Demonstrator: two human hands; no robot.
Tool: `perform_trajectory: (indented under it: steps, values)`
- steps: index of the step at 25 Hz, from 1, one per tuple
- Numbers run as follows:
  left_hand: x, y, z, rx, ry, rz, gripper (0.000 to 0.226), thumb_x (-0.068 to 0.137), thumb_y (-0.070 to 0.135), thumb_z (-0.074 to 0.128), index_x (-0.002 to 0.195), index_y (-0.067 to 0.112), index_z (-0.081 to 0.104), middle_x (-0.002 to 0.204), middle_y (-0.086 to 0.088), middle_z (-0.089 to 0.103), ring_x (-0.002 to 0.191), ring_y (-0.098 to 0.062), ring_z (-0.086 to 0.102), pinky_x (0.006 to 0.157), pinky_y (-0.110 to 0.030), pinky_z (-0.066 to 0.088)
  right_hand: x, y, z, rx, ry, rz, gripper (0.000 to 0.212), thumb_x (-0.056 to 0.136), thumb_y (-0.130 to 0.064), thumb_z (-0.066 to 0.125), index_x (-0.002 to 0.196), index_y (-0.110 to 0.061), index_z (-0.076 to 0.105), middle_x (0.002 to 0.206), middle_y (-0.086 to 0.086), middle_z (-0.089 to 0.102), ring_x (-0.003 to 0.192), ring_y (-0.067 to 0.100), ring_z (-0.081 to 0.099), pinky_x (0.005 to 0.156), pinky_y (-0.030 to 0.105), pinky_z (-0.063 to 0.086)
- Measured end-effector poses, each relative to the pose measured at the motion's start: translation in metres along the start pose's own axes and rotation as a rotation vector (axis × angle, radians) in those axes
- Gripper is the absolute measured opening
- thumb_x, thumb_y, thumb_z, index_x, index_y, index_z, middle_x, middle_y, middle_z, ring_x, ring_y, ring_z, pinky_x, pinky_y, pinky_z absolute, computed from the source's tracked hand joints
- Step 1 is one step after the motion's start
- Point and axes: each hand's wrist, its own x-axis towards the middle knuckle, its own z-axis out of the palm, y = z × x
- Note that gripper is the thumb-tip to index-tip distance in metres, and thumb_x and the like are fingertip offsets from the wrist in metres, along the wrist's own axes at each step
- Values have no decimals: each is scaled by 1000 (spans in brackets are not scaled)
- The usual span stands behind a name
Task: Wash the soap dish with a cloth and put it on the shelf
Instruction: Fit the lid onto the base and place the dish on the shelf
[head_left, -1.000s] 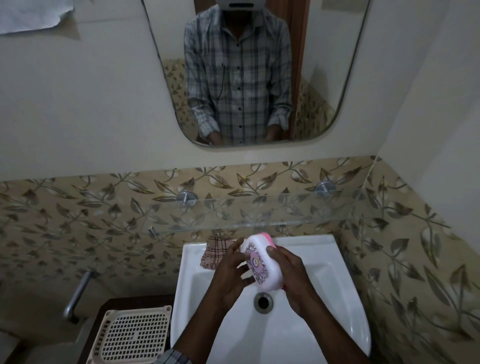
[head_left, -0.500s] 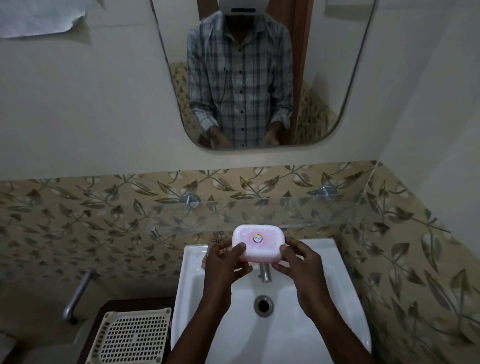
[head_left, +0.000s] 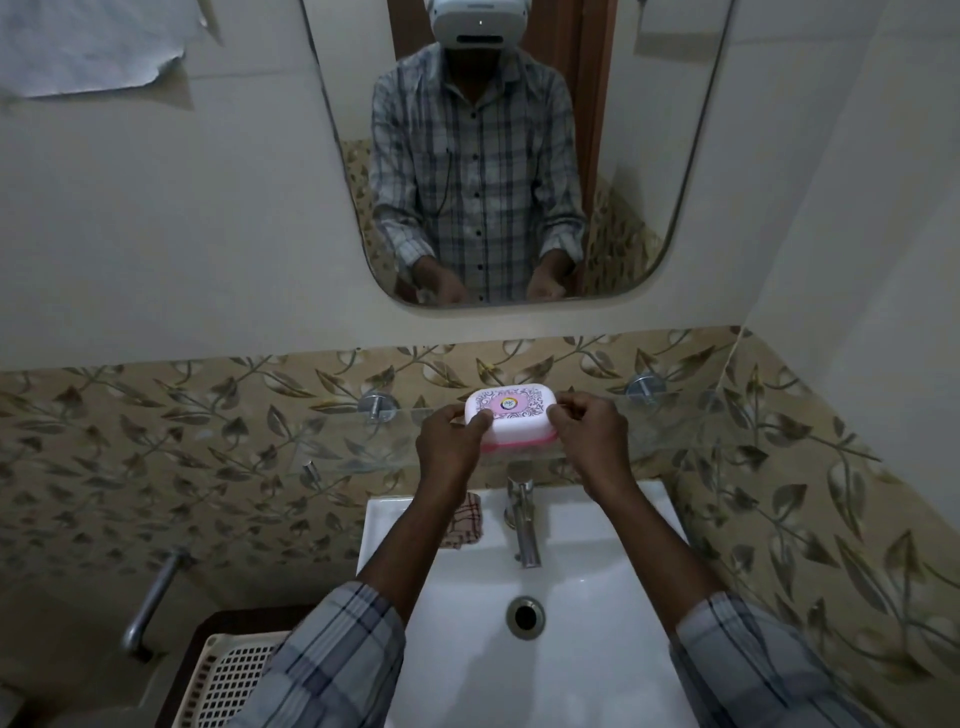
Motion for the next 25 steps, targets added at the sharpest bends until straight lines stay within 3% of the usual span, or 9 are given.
perform_trajectory:
  steps: [5,9,15,18,21,23,25]
  values:
    - [9,-2,8,102,24,57,34,83,25,71,114,9,74,104,-11,77,93,-22,70,82,-30,55,5,8,6,-96,29,-11,27,83,-9,66,109,-10,75,100,10,78,89,22,70,75,25,51]
    - [12,-6,11,183,41,91,35,85,26,69,114,7,74,104,-14,77,93,-25,71,85,-37,56,4,8,11,-168,41,-37,25,82,-9,65,104,-7,76,96,15,78,89,28,71,74,33,53]
    - [13,-6,9,217,26,94,41,88,29,67,120,2,68,115,-17,73,100,-26,68,79,-26,47,1,8,14,-146,46,-48,25,82,-10,64,103,-6,76,95,13,78,88,27,72,76,37,58]
    - [1,-7,0,195,178,120,48,89,31,66,127,2,61,118,-16,68,107,-29,65,83,-27,46,-7,10,13,-78,114,-15,20,85,-11,63,97,2,73,91,19,74,86,31,69,75,42,57]
    - [-27,-36,-18,5,330,361,13,88,18,57,98,18,66,88,3,68,82,-16,64,68,-19,47,-31,18,17,0,281,-200,15,86,-7,62,98,-4,71,91,11,69,84,18,65,76,30,56]
    - [-41,-76,-28,18,311,382,11,90,18,54,84,23,61,75,10,63,71,-8,60,60,-15,45,-55,28,31,13,199,-434,15,86,-5,63,99,-9,71,92,2,66,84,5,61,76,12,49]
    - [-39,-122,-36,104,299,245,17,90,14,54,77,24,61,70,11,63,67,-9,61,54,-10,41,-75,51,56,-26,4,-494,14,85,-3,64,95,-10,71,88,1,68,81,1,60,78,8,44]
